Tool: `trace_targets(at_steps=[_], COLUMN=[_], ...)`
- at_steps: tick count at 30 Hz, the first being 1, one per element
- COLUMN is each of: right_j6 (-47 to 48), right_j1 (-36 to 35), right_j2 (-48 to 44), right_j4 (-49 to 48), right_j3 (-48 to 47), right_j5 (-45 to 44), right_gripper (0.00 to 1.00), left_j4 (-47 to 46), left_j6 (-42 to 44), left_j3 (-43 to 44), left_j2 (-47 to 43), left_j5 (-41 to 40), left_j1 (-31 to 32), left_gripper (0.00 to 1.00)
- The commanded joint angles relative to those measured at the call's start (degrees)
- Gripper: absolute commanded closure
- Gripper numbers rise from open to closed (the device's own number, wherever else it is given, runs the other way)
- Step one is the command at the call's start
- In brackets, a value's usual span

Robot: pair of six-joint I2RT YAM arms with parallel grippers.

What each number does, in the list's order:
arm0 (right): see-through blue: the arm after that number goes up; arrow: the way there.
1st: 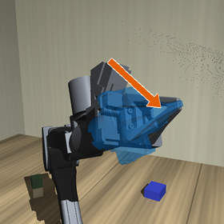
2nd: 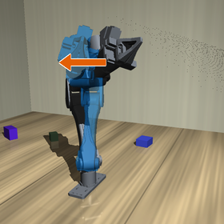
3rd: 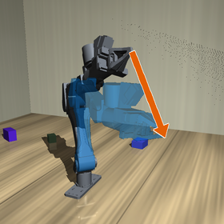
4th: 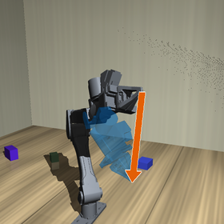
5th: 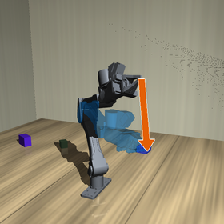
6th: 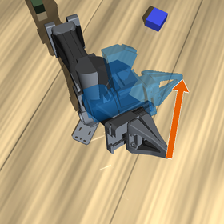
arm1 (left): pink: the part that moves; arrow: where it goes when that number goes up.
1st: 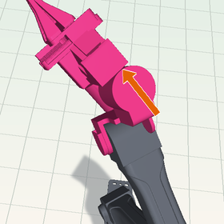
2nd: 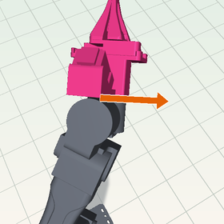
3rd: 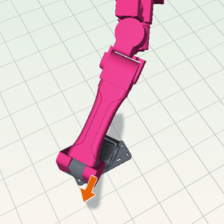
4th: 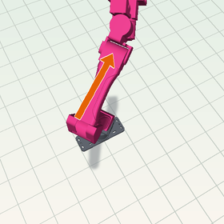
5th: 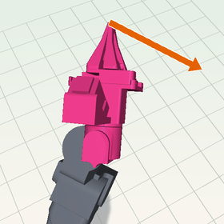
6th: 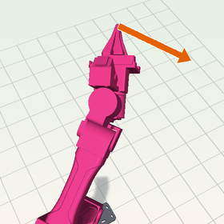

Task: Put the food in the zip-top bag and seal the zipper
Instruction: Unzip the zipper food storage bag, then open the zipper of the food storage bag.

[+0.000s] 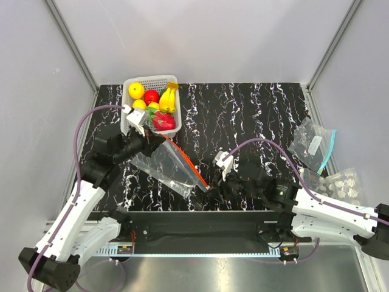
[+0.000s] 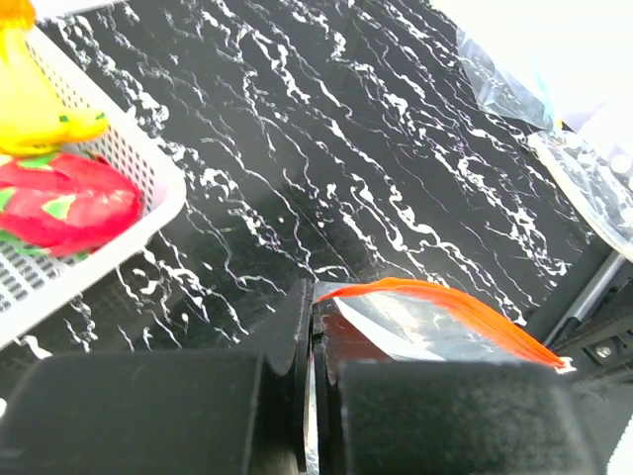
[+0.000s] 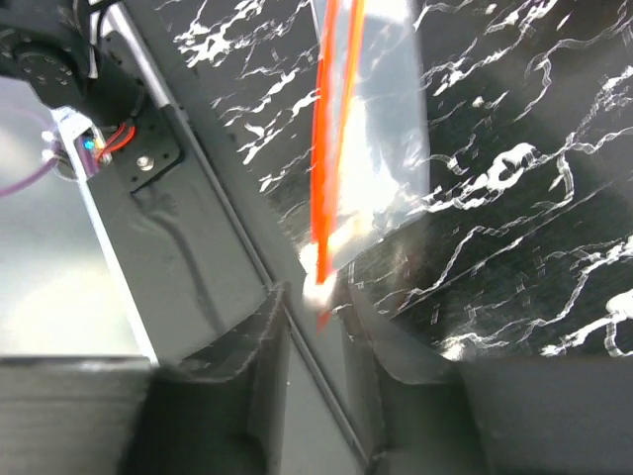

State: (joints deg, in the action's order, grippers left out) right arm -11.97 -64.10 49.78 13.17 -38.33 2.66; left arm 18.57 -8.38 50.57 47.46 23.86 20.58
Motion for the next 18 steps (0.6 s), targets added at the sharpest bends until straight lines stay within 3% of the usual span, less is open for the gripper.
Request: trace_targets(at_steps=[1,3,5,9,12,18], right_j6=[-0.34,0.53,1.15,3.79,5.28,6.17], right_j1=[-0.86,-0.77,-0.86,-0.77,-0.77,-0.77], right_j2=[-1.52,-2.14,-3.11,-4.69,-3.03,8.29], right_j4=[1.69,1.33,1.16,0.20,0.54,0.81], right_j3=[0.10,-0.78,-1.66,-4.73,-7.89,-14.31], right_j5=[1.13,0.95,-0.36,-2.30,-4.59,-3.63], right_gripper=[0.51,0.31,0.26,0.25,0.32,0.41], left_j4=[-6.17,-9.23,-11.87,-11.55,-8.39,-5.04], left_j6=[2.58,2.06,1.18,2.92,5.29,6.45], left_j3=[0.25,-1.25,-4.68,-8.29,-8.29,-7.85], left_j2=[-0.70,-1.23,-2.28,-5.01,-6.15,-6.33], left_j5=[5.29,8.82,13.99,14.47,14.46,14.55], left_j1=[-0.54,-0.45,-0.19,2.00,4.73,6.23], left_gripper=[1.00,1.00,1.00,1.00,1.00,1.00])
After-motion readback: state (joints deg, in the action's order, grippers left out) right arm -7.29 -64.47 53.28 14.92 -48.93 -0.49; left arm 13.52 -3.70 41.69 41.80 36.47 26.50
